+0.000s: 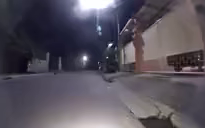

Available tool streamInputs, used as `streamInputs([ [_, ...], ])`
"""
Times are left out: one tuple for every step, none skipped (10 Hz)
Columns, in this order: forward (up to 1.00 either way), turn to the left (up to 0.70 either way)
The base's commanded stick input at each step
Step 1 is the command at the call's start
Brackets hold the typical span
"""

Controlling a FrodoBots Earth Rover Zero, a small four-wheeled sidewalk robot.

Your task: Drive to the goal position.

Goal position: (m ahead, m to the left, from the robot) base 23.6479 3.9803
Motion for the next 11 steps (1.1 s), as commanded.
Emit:
streamInputs([
  [0.70,0.00],
  [0.70,0.00],
  [0.70,0.00],
  [0.70,0.00],
  [0.70,0.00],
  [0.70,0.00],
  [0.70,0.00],
  [0.70,0.00],
  [0.70,0.00],
  [0.70,0.00],
  [0.70,0.00],
])
